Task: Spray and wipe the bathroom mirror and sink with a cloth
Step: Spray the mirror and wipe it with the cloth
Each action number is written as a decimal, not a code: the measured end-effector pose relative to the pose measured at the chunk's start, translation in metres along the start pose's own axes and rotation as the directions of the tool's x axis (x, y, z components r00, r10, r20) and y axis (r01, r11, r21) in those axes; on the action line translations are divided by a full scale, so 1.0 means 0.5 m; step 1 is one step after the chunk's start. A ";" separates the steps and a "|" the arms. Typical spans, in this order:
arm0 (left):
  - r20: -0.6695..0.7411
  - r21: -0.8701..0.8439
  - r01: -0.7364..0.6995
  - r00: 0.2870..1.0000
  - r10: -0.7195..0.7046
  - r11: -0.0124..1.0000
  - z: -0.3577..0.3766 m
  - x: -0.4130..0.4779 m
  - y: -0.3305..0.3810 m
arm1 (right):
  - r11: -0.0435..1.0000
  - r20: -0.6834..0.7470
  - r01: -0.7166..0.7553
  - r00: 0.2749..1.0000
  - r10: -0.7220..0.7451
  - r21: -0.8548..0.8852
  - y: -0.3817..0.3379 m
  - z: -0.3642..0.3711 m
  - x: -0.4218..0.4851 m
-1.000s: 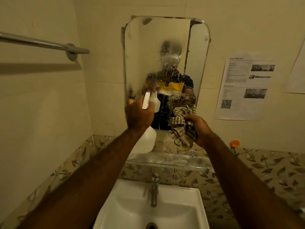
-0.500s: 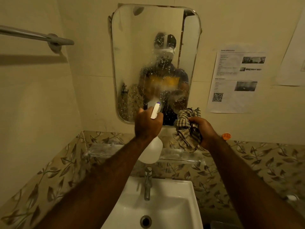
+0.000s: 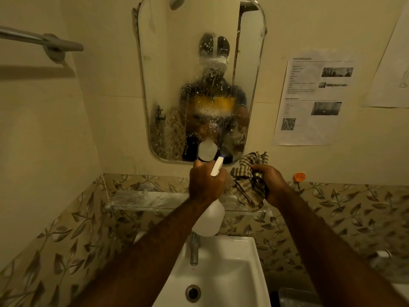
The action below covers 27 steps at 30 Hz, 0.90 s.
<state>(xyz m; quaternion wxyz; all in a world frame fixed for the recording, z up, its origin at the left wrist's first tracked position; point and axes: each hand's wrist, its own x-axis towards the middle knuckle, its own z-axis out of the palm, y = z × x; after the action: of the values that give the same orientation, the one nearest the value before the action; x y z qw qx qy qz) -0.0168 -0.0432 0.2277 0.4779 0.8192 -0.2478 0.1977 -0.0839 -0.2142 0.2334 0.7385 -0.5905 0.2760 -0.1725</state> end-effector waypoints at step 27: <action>-0.278 -0.224 -0.060 0.961 -0.005 0.973 -0.426 0.323 -0.033 | 0.481 -0.339 0.861 0.408 -0.848 -0.167 -0.362 0.508 -0.076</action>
<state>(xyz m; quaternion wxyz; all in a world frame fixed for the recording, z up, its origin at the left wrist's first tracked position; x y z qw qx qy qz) 0.1035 0.1163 0.4061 0.5966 0.7191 -0.2114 0.2869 0.0541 -0.0389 0.4546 0.4888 -0.5903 0.0697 -0.6386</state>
